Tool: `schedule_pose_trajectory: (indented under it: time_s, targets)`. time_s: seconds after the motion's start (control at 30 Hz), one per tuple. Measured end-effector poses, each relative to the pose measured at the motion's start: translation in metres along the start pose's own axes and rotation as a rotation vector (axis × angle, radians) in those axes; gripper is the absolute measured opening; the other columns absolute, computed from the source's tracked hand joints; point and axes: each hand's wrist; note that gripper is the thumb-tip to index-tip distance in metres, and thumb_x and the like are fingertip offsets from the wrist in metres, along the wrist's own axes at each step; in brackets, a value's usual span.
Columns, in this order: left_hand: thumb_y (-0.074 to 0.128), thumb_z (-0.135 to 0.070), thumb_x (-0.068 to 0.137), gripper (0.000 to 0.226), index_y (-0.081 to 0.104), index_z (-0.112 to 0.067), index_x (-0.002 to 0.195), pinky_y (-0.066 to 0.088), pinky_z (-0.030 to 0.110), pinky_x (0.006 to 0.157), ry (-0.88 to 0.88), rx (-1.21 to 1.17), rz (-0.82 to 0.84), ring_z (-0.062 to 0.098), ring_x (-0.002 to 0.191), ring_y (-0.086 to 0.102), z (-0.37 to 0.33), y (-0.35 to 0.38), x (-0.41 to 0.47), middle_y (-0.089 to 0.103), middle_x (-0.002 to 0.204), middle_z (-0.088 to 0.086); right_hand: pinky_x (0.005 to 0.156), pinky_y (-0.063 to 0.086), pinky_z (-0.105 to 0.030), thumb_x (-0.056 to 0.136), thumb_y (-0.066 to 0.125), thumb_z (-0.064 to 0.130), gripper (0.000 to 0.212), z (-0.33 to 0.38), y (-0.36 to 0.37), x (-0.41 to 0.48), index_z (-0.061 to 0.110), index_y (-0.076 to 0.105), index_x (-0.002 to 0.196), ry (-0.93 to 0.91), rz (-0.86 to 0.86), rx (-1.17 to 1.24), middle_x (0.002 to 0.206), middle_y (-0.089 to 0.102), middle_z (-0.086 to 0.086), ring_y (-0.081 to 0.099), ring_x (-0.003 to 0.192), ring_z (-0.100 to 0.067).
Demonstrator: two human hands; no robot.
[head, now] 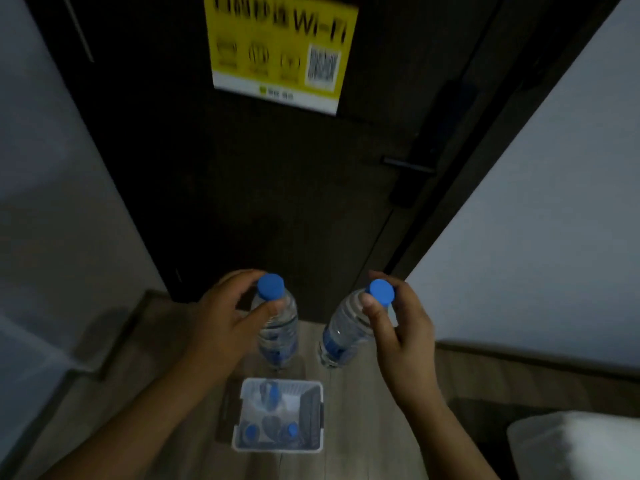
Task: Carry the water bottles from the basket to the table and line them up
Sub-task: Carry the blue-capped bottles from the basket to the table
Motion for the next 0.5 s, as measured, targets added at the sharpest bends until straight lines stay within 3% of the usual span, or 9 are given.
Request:
schedule_pose_trajectory:
  time_s: [0.1, 0.2, 0.37, 0.5]
  targets:
    - [0.07, -0.044, 0.076, 0.038, 0.059, -0.03, 0.109, 0.052, 0.011, 0.076, 0.079, -0.093, -0.018, -0.003, 0.099, 0.061, -0.067, -0.038, 0.017, 0.064, 0.106, -0.01, 0.074, 0.056, -0.023, 0.083, 0.048, 0.056, 0.034, 0.075, -0.026, 0.022, 0.036, 0.056, 0.108, -0.073, -0.056, 0.138, 0.096, 0.064, 0.014, 0.064, 0.093, -0.004]
    - [0.063, -0.04, 0.078, 0.038, 0.064, -0.02, 0.111, 0.052, 0.016, 0.075, 0.117, -0.213, -0.044, 0.003, 0.096, 0.066, -0.128, -0.074, 0.035, 0.07, 0.1, -0.006, 0.077, 0.057, -0.03, 0.083, 0.051, 0.052, 0.038, 0.14, -0.049, 0.04, 0.027, 0.06, 0.11, -0.177, -0.102, 0.245, 0.099, 0.066, 0.01, 0.066, 0.093, -0.009]
    - [0.052, -0.044, 0.076, 0.036, 0.063, -0.023, 0.103, 0.052, 0.013, 0.067, 0.198, -0.39, -0.011, 0.001, 0.088, 0.068, -0.213, -0.117, 0.05, 0.071, 0.099, -0.003, 0.072, 0.059, -0.034, 0.087, 0.049, 0.052, 0.03, 0.228, -0.076, 0.061, 0.027, 0.06, 0.099, -0.339, -0.145, 0.293, 0.094, 0.068, 0.0, 0.067, 0.083, -0.015]
    - [0.05, -0.044, 0.077, 0.039, 0.063, -0.016, 0.101, 0.053, 0.013, 0.062, 0.287, -0.444, -0.035, 0.007, 0.079, 0.07, -0.27, -0.148, 0.054, 0.072, 0.094, 0.004, 0.062, 0.053, -0.019, 0.089, 0.049, 0.043, 0.025, 0.285, -0.099, 0.07, 0.021, 0.06, 0.088, -0.447, -0.161, 0.403, 0.081, 0.069, -0.001, 0.066, 0.071, -0.009]
Point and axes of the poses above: each hand's wrist, its own x-axis towards the middle knuckle, its own y-axis out of the palm, z = x × y
